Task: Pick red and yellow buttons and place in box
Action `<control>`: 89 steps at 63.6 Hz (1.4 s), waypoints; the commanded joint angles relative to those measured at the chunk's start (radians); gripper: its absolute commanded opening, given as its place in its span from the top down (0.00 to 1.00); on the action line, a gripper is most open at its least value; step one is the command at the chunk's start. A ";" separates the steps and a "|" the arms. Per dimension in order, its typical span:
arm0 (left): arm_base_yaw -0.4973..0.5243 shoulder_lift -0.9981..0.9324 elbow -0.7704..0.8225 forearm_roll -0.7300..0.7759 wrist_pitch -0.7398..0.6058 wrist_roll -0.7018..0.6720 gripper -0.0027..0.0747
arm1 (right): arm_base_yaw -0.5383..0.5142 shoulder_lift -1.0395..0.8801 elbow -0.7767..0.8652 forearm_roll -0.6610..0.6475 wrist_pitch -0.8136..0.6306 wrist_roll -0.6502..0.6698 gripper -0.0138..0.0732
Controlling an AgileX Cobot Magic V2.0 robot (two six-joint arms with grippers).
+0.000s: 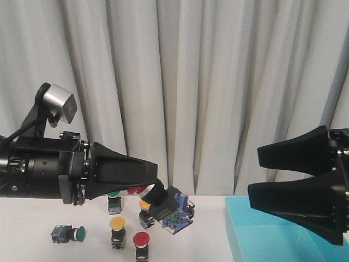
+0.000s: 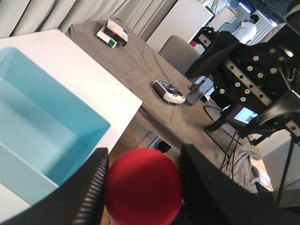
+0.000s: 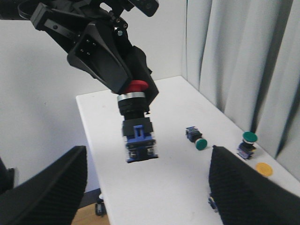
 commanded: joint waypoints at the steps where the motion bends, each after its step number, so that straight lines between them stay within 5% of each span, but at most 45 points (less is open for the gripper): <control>1: -0.006 -0.035 -0.029 -0.102 -0.005 0.002 0.86 | 0.046 0.007 -0.032 0.082 0.031 -0.021 0.22; 26: -0.006 -0.035 -0.029 -0.109 -0.015 0.002 0.86 | 0.221 0.092 -0.032 0.009 -0.177 -0.040 0.22; 72: -0.006 -0.035 -0.029 -0.109 -0.023 0.002 0.86 | 0.325 0.254 -0.128 -0.002 -0.205 -0.027 0.22; 89: -0.006 -0.035 -0.029 -0.109 -0.025 0.002 0.86 | 0.325 0.278 -0.128 -0.022 -0.173 -0.020 0.36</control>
